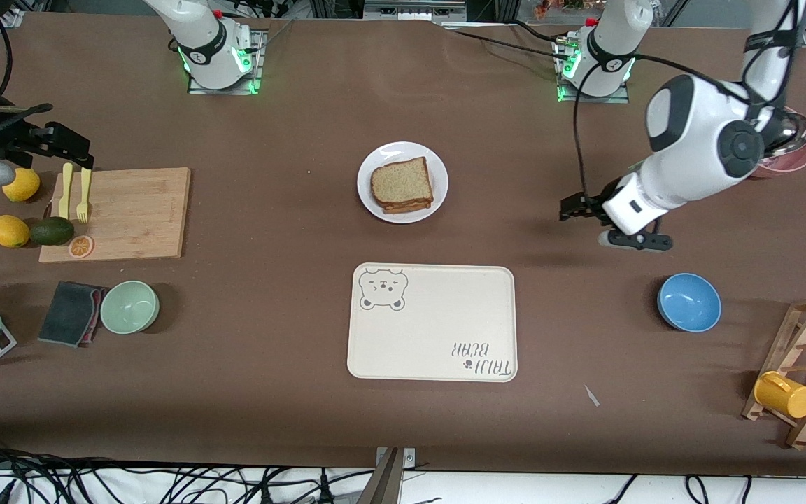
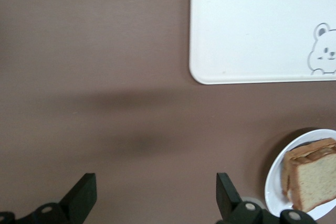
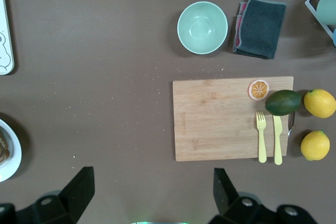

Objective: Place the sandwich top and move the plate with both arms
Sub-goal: 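Move the left gripper to the white plate rim and lower it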

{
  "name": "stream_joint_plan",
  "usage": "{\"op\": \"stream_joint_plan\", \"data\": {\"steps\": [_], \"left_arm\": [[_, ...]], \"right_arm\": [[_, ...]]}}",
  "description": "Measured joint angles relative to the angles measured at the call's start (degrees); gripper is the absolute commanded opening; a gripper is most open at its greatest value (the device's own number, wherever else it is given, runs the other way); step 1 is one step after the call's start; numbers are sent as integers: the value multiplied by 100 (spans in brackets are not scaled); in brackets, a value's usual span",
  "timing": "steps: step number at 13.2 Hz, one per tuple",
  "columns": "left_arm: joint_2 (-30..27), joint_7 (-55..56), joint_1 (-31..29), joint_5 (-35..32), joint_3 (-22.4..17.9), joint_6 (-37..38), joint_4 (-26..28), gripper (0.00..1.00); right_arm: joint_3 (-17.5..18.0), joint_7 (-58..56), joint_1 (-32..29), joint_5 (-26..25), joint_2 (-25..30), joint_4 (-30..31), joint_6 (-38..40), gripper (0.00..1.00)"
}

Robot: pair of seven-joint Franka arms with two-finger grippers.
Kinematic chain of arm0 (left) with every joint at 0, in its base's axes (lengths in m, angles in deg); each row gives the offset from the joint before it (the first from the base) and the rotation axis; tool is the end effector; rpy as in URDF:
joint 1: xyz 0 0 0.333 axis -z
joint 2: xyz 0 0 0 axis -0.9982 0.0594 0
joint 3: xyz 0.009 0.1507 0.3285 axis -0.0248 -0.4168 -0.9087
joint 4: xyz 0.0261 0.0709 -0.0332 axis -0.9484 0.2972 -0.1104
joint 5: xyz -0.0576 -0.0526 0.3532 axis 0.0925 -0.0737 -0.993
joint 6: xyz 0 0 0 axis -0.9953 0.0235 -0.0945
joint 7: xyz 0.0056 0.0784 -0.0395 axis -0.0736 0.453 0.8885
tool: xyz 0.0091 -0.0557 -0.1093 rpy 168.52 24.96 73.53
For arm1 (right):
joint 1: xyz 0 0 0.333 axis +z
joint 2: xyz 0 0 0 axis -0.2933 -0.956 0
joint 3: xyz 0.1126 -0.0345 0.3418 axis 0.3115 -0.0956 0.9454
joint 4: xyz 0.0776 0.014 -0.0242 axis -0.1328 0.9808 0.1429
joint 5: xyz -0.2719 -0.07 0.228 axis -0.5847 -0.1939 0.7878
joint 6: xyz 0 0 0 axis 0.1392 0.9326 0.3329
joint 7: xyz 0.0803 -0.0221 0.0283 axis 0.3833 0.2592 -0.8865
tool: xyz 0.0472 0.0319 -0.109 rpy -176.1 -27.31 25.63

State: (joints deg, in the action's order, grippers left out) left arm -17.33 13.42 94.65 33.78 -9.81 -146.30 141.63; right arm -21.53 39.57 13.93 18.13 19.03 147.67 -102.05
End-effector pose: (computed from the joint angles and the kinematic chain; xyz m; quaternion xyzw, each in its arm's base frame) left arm 0.5199 -0.1412 0.4058 0.9906 -0.0087 -0.0519 0.1260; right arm 0.5165 0.0097 0.6277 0.9992 0.0028 -0.0395 0.0110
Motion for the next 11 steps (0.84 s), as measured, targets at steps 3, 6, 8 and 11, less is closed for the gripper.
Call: {"op": "stream_joint_plan", "data": {"steps": [3, 6, 8, 11], "left_arm": [[216, 54, 31, 335, 310, -603, 138, 100], [525, -65, 191, 1234, 378, -1006, 157, 100], [765, -79, 507, 1612, 384, -1333, 162, 100], [1020, -79, 878, 2191, 395, -1547, 177, 100]], "right_arm": [[0, 30, 2, 0, -15, -10, -12, 100], [0, 64, 3, 0, -37, -17, -138, 100], [6, 61, 15, 0, -53, -18, -161, 100], [30, 61, 23, 0, -90, -19, -175, 100]]}}
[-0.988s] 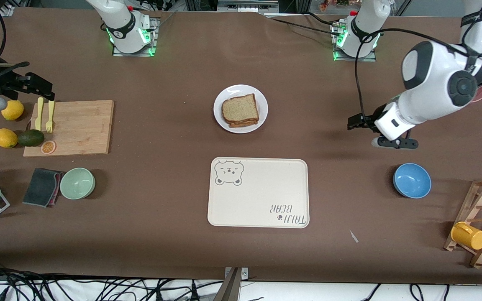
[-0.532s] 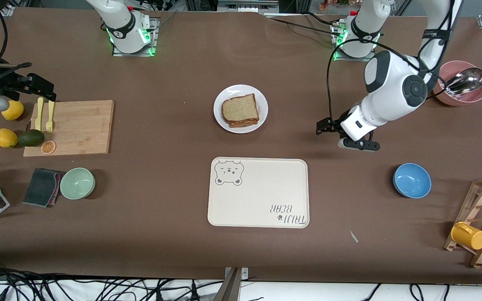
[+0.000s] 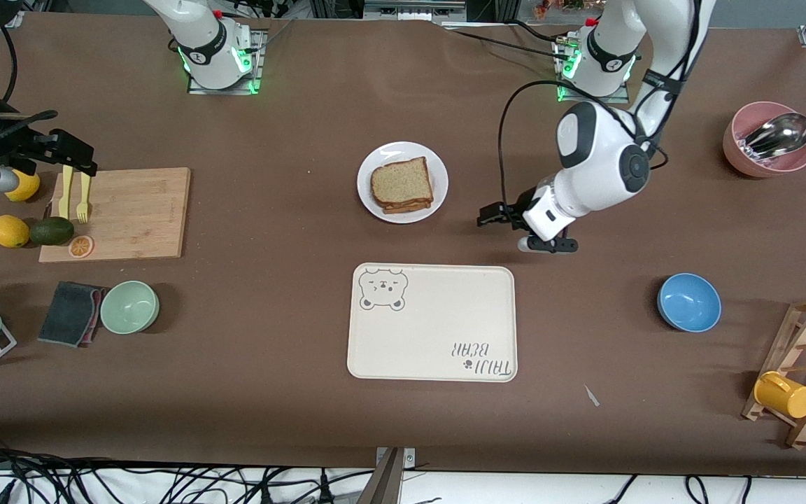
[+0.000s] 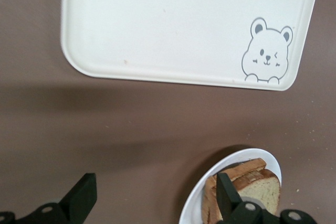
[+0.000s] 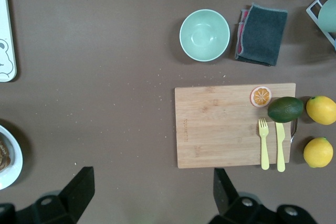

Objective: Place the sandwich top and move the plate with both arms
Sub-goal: 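Move the left gripper to the white plate rim and lower it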

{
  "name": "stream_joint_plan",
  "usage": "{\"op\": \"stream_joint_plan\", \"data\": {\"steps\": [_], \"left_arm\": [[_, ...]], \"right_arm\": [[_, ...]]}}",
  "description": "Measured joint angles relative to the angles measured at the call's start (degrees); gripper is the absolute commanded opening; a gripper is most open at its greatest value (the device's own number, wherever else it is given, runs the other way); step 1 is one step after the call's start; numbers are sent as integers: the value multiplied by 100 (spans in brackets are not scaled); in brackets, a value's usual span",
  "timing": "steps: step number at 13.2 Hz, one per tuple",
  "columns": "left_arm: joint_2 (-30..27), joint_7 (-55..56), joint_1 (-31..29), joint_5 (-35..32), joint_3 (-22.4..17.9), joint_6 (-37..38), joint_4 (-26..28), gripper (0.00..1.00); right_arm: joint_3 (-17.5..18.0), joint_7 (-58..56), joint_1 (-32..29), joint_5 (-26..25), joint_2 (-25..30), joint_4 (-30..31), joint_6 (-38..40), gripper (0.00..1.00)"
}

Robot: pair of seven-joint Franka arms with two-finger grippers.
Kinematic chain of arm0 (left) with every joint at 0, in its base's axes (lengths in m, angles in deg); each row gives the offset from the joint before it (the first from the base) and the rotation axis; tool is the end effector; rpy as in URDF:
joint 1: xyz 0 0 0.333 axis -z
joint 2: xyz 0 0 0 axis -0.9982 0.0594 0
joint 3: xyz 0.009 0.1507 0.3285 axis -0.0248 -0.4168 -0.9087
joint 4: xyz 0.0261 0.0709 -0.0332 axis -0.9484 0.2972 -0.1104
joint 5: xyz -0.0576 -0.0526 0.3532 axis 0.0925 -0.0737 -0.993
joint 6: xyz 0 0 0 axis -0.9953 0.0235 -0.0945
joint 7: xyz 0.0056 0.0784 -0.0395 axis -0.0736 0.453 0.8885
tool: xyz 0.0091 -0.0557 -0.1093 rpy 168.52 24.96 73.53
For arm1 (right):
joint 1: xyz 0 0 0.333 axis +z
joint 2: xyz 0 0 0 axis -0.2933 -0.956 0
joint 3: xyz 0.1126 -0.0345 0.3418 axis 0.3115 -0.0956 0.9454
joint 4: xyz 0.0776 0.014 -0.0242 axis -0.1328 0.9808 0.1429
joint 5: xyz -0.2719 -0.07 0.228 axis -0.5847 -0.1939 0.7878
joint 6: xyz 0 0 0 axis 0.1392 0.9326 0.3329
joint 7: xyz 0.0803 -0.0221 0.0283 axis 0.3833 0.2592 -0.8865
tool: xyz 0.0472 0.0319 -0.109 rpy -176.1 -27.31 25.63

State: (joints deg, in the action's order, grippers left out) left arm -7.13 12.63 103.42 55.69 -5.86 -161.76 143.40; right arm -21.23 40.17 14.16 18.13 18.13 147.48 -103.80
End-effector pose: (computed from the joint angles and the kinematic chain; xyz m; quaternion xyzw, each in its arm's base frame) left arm 0.5075 -0.2570 0.3198 0.9680 0.0525 -0.0657 0.2365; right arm 0.5251 0.0144 0.6234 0.9995 0.0024 -0.0303 0.0105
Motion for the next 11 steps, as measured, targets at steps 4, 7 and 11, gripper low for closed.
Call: {"op": "stream_joint_plan", "data": {"steps": [4, 7, 11], "left_arm": [[49, 1, 208, 160, 43, -40, 324, 94], [54, -28, 493, 796, 145, -257, 674, 94], [94, -26, 913, 1194, 207, -464, 822, 64]], "right_arm": [[0, 1, 0, 0, -7, -9, -2, 100], [0, 1, 0, 0, -7, -15, -2, 100], [-13, 1, -5, 0, -7, -17, 0, 100]]}}
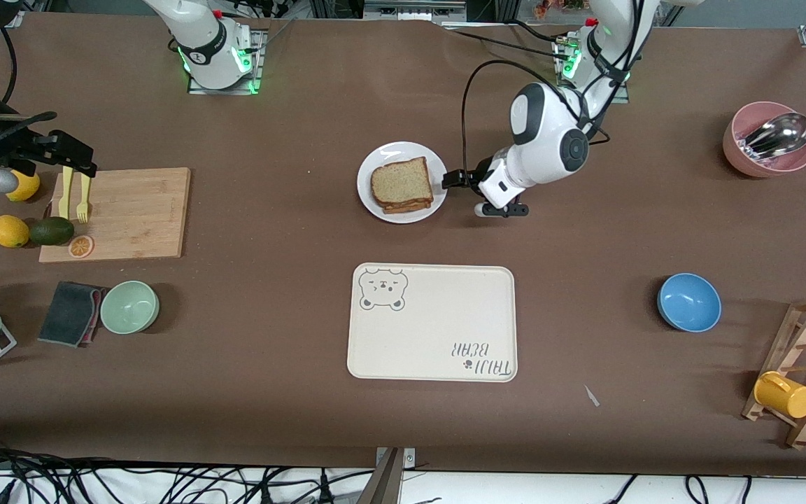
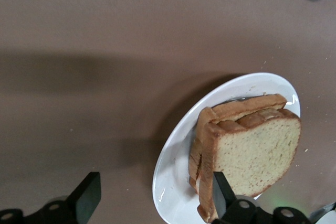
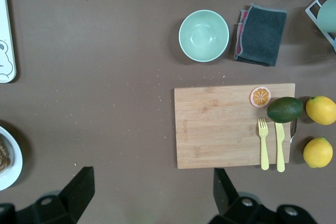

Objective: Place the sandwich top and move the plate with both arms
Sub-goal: 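Move the left gripper to the white plate rim and lower it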

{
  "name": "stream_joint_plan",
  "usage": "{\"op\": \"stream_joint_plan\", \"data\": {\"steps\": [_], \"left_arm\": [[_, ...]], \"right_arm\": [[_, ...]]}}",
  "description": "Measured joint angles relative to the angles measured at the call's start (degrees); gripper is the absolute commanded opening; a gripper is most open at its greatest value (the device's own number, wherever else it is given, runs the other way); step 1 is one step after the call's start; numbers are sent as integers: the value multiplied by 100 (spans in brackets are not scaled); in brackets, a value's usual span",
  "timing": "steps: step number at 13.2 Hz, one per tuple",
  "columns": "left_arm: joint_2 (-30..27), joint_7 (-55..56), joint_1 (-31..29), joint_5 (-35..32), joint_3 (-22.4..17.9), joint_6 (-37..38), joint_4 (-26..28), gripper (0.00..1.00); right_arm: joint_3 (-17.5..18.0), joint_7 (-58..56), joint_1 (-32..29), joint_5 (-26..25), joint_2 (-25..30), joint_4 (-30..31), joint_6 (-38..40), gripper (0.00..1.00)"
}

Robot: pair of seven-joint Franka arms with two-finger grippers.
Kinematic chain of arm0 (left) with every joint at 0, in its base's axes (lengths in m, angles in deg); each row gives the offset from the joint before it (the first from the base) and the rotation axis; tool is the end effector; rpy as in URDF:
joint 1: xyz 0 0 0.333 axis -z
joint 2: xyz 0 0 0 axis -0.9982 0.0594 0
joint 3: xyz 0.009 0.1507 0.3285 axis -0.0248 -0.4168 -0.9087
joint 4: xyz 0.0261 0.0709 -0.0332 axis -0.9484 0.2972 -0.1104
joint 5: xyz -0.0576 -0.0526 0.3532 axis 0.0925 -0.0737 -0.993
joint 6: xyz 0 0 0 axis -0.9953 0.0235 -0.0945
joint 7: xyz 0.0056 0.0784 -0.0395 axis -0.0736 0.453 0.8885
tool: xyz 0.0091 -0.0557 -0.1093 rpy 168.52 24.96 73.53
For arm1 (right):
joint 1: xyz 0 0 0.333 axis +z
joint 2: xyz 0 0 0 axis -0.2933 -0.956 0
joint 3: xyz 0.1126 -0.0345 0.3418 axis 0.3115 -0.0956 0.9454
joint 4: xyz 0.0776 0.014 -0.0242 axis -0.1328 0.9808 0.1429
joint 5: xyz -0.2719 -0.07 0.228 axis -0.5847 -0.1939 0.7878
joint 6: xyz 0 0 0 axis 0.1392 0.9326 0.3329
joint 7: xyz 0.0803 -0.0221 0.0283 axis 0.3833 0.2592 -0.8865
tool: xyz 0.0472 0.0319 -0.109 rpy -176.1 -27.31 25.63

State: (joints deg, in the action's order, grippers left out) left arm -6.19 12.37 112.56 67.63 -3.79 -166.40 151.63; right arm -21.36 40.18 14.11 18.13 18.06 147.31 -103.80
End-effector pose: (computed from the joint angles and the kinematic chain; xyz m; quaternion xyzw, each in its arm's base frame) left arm 0.4159 -0.3199 0.2655 0.9587 0.0681 -0.1338 0.2415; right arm 0.5257 0.0128 0.6241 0.9995 0.0007 -0.0294 0.0104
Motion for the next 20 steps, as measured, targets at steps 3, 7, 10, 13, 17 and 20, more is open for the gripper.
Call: {"op": "stream_joint_plan", "data": {"steps": [3, 7, 10, 13, 17, 20], "left_arm": [[76, 1, 69, 11, -3, -92, 72, 37], [85, 2, 69, 65, -4, -97, 136, 53], [91, -411, 70, 546, 16, -97, 159, 94], [124, -1444, 70, 1312, 17, -97, 205, 96], [239, -2564, 70, 2271, 17, -101, 226, 90], [313, -2988, 70, 2726, 18, -104, 228, 82]], "right_arm": [[3, 6, 1, 0, 0, 0, -6, 100], [6, 15, 2, 0, -1, 0, -9, 100], [11, 18, 6, 1, -3, 0, -11, 100], [12, 23, 6, 1, -9, 0, -12, 100], [12, 24, 6, 1, -30, 0, -13, 100], [12, 24, 7, 1, -31, -3, -21, 100]]}}
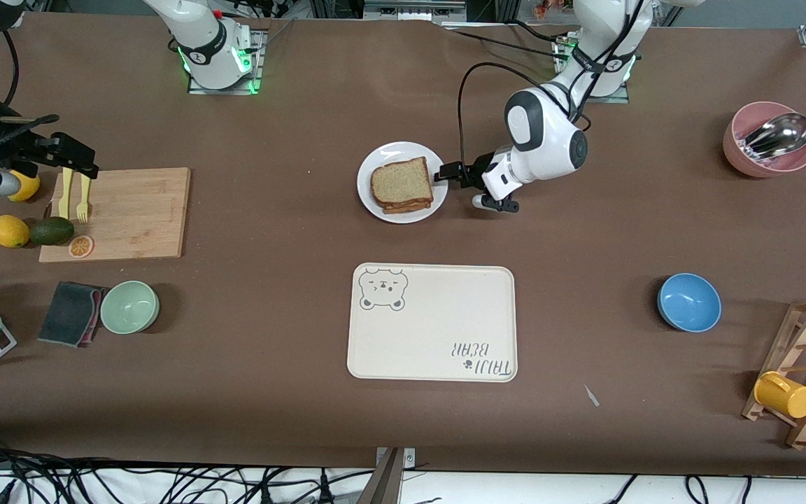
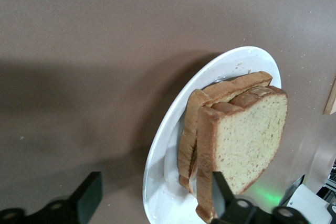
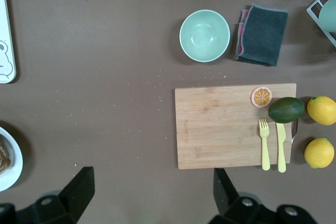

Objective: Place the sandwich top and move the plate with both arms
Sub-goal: 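Move the left gripper to the white plate rim and lower it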

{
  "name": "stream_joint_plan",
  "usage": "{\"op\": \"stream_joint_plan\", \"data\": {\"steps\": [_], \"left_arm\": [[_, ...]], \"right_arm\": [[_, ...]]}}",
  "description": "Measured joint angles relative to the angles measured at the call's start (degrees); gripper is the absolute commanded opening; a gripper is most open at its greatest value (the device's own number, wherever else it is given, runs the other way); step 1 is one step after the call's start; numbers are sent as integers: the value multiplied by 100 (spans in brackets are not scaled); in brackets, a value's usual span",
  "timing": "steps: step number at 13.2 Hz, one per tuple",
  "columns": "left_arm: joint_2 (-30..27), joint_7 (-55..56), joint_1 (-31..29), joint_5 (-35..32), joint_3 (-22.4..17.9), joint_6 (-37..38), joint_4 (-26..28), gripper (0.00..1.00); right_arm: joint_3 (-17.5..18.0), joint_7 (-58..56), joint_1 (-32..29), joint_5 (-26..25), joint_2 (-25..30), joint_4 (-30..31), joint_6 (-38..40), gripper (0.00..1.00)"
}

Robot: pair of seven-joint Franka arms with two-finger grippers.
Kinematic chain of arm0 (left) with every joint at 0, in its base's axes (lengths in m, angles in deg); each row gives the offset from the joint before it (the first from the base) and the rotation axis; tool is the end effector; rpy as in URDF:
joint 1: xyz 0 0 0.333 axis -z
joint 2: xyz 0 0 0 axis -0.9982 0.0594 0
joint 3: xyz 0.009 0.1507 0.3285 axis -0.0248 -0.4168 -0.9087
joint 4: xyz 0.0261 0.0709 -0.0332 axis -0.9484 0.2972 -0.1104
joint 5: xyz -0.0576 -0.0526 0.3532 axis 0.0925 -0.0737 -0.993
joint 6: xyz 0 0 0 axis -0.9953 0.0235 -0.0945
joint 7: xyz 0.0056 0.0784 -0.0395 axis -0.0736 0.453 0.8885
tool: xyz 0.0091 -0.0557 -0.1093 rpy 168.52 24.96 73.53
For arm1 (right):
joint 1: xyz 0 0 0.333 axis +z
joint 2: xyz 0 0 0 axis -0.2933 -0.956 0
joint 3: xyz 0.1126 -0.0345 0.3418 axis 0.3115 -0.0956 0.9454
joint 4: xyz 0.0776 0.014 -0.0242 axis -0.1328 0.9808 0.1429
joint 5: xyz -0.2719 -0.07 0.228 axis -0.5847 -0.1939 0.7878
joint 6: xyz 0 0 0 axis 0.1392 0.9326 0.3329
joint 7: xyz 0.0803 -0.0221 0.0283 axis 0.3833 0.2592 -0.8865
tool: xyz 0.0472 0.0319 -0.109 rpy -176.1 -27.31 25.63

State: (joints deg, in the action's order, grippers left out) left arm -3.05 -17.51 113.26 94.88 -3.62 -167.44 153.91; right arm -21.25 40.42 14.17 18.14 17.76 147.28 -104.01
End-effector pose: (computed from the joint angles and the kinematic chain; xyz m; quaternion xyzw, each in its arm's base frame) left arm 0.3959 -0.3139 0.2259 0.9309 0.0402 -0.1076 0.3467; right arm 0.5277 0.0143 0.6218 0.9995 0.0002 -0.0299 0.0102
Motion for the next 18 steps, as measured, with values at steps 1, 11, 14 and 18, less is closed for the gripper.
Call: {"op": "stream_joint_plan", "data": {"steps": [1, 11, 14, 18], "left_arm": [[19, -187, 0, 240, 2, 0, 0, 80], [213, -814, 212, 862, 20, 0, 126, 76], [213, -822, 212, 916, 20, -1, 136, 65], [214, -852, 291, 1036, 21, -1, 194, 48]], "right_arm": [[1, 0, 0, 0, -1, -16, -9, 100], [2, -2, -4, 0, -72, -190, -13, 100], [2, -2, -4, 0, -100, -190, -13, 100], [-13, -3, -20, -1, -119, -192, -13, 100]]}}
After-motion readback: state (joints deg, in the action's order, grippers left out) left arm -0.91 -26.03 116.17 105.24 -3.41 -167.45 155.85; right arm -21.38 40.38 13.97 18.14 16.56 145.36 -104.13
